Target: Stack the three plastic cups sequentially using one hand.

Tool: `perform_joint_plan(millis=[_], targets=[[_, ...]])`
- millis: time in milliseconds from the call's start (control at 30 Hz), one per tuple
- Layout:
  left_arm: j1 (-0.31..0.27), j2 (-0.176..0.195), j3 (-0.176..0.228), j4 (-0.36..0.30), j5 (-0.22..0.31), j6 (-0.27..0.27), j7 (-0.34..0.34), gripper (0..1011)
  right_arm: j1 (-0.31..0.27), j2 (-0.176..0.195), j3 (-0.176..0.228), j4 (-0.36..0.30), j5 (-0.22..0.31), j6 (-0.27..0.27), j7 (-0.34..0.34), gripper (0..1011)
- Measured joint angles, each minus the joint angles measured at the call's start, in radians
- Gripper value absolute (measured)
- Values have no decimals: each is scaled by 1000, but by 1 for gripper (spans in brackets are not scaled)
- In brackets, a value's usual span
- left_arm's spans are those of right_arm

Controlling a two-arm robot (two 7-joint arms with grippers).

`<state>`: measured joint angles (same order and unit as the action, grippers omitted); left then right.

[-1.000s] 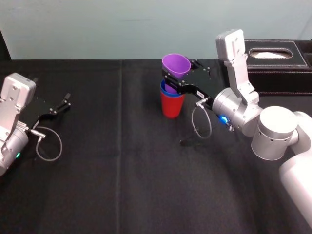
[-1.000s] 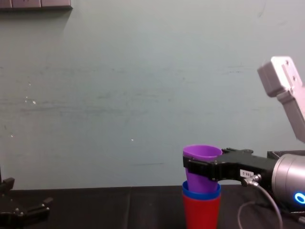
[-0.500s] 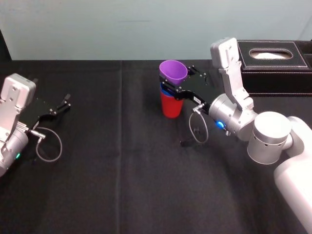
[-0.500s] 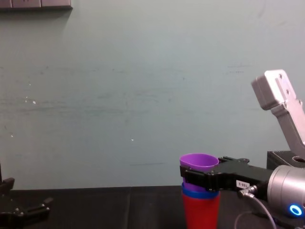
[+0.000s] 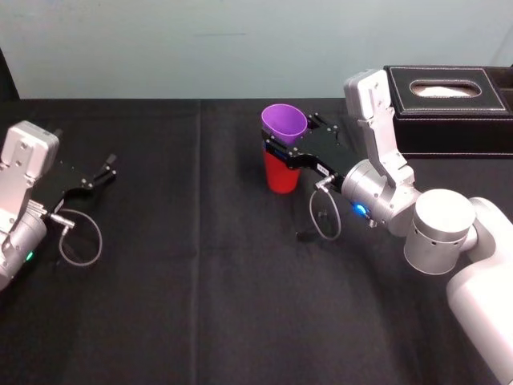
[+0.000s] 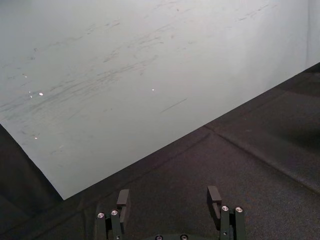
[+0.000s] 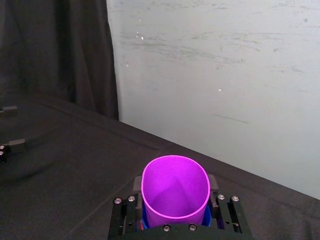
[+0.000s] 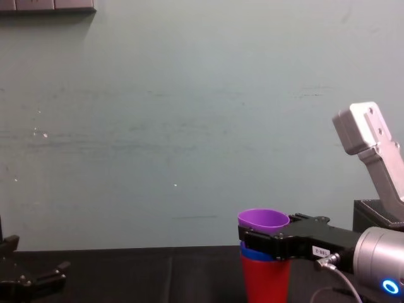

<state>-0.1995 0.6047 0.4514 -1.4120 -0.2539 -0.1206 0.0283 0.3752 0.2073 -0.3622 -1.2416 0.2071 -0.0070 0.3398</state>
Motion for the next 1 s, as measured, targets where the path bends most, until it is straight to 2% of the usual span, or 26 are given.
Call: perform_joint_plan(millis=[333,533,567,700,1000], targets=[[0,0,0,0,0,0,0,1005,-1,-1,2,1,3,-4,5,730],[0,0,0,0,0,0,0,1005,-1,0,1,0,3,-2,4,848],[0,0,0,0,0,0,0,1005,-1,0,1,0,3,-2,4,899],[0,0,0,0,0,0,0,1005,-1,0,1,0,3,-1,3,990],[0,0,0,0,0,0,0,1005,-3,2,0,-6,3,0,1,1004]])
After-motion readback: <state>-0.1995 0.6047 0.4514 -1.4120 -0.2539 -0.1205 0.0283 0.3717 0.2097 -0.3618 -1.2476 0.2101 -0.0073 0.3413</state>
